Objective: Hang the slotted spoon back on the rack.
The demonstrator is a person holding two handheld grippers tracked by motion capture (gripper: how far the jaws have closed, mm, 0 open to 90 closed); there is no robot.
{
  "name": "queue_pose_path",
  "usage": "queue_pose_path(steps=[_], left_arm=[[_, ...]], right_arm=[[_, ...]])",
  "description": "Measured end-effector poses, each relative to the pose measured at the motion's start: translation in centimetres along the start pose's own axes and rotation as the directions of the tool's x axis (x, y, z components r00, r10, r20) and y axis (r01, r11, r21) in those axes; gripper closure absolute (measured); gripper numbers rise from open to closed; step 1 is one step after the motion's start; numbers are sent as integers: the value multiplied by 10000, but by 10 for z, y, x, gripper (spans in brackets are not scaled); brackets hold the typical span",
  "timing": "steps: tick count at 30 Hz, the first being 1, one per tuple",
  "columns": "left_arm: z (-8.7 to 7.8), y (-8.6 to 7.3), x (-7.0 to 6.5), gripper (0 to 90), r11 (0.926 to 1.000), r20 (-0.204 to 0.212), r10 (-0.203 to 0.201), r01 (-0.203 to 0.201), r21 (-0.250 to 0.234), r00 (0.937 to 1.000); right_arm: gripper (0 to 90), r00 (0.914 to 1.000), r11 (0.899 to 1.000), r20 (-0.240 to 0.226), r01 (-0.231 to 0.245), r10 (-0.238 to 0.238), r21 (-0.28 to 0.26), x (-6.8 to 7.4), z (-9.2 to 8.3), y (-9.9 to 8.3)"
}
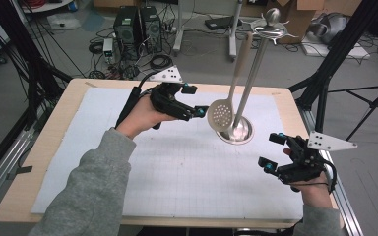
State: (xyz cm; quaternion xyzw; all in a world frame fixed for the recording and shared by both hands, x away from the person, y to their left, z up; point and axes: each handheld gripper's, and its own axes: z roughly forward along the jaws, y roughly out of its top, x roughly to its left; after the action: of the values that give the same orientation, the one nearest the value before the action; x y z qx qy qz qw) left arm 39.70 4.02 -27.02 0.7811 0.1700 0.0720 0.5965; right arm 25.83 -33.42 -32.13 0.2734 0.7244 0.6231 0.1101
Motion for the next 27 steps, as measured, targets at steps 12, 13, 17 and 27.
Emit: queue_pose_path(steps=[12,13,17,27], left_arm=[[-14,-21,-3,163,9993,-133,144,-139,345,9998],[-17,-23,-4,163,9994,-172,112,-106,341,9998],[-30,-29,-7,164,9992,-320,210,-199,344,9993],[-57,-42,-7,170,9994,-711,254,-235,265,9971]], right_arm=[[14,9999,10000,92,-47,47,5,1,-1,0],[14,10000,10000,68,-5,5,-5,1,-1,0],[14,10000,10000,76,27,-27,21,2,1,1],[14,9999,9999,45,151,-151,84,5,3,3]])
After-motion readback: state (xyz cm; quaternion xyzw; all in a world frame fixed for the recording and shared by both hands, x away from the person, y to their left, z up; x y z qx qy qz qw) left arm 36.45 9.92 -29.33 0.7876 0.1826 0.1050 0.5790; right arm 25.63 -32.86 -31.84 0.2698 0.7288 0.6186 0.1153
